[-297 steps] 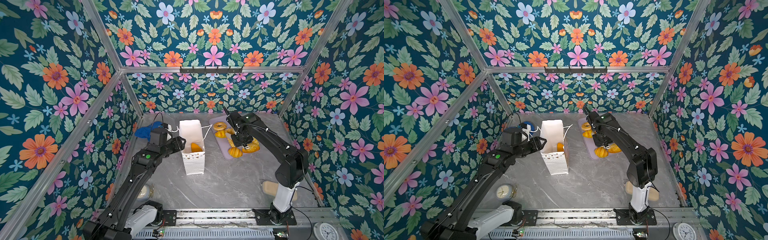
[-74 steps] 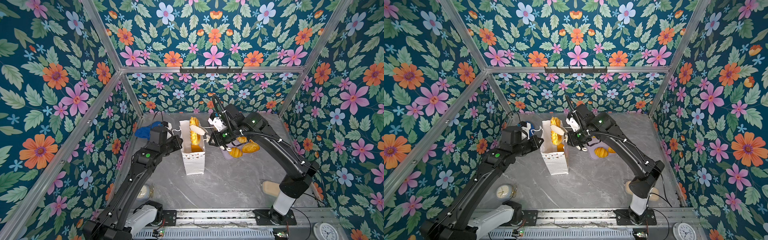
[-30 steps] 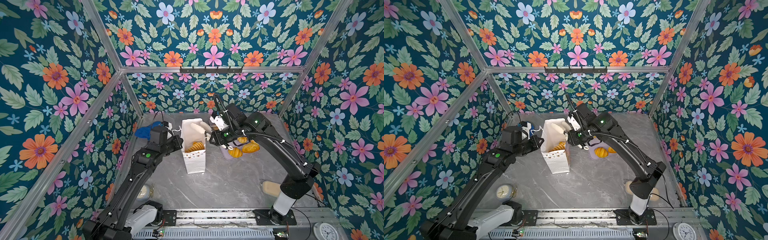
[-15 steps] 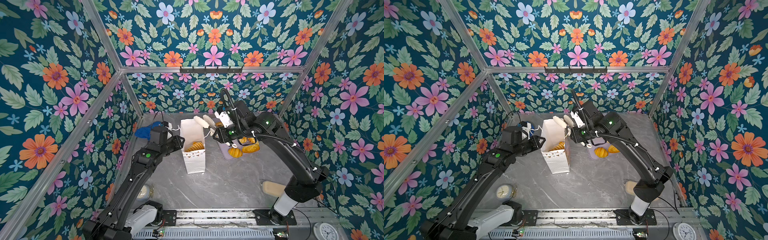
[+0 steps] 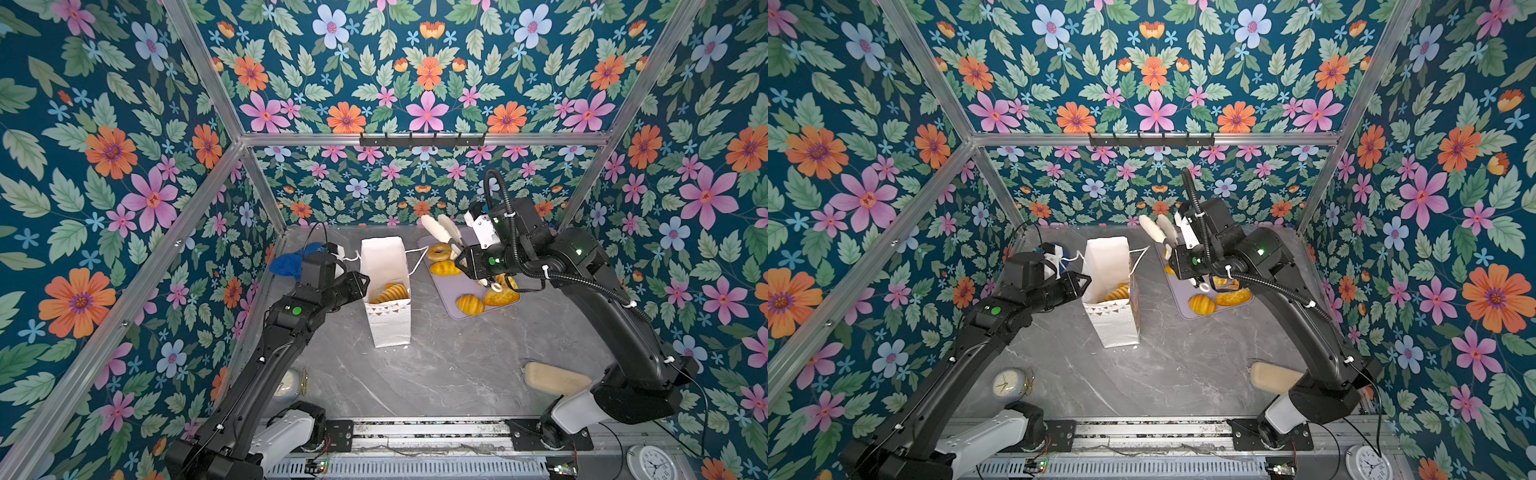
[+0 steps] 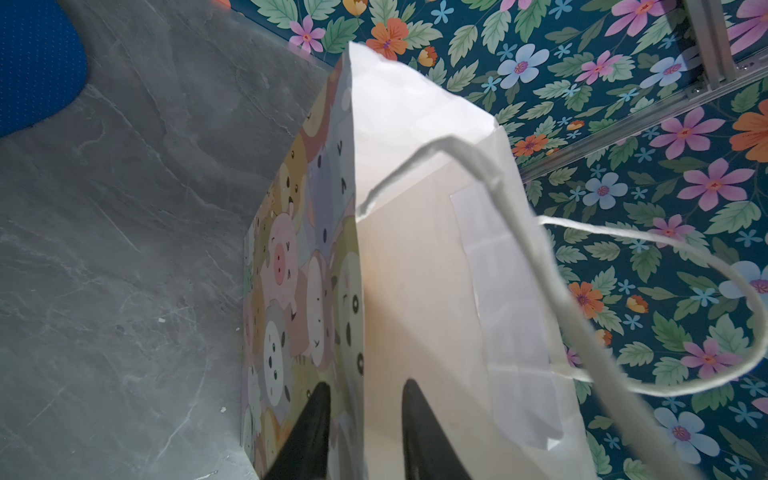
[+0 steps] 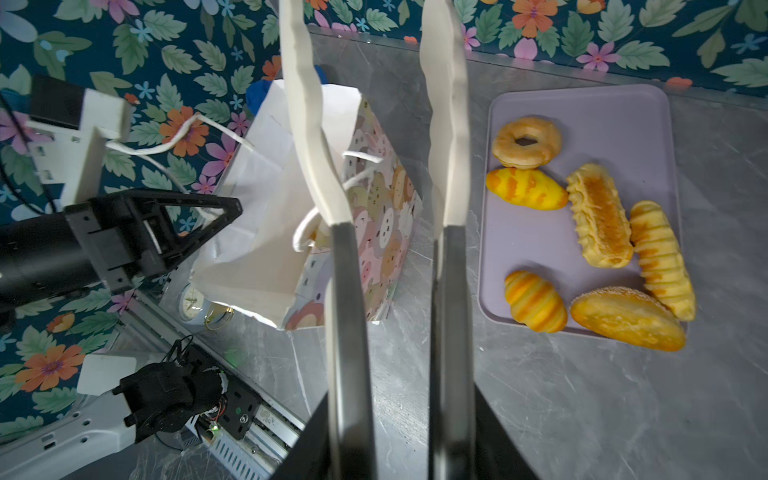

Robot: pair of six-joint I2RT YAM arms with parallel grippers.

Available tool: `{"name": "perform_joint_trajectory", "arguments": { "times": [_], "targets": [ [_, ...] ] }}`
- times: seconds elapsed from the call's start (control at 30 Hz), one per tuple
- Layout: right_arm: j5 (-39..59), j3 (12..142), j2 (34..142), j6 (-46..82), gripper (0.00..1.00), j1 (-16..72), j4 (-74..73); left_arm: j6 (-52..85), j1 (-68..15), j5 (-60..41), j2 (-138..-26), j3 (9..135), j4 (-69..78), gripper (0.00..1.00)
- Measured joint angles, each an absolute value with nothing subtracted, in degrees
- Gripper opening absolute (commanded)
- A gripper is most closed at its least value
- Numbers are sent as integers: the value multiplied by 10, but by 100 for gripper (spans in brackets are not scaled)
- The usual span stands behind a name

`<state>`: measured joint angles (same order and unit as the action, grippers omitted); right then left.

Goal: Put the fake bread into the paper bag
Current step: 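Raise the empty tongs out of the bag and move back over the tray, then lower the tongs onto the long yellow ridged bread on the tray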

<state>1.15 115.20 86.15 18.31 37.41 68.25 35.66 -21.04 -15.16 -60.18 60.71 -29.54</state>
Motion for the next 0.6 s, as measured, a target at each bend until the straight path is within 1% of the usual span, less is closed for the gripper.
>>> {"name": "perform_joint_trajectory", "arguments": {
  "times": [0.13, 0.27, 0.6],
  "targets": [
    [14, 1106, 830, 185, 40, 325, 679, 357, -211, -152, -605, 607, -294, 31],
    [0, 1086, 832, 181, 40, 284, 684, 357, -212, -153, -608, 607, -293, 31],
    [-99, 1018, 880, 145, 38, 264, 710, 356, -214, -163, -611, 608, -290, 31]
  ]
}}
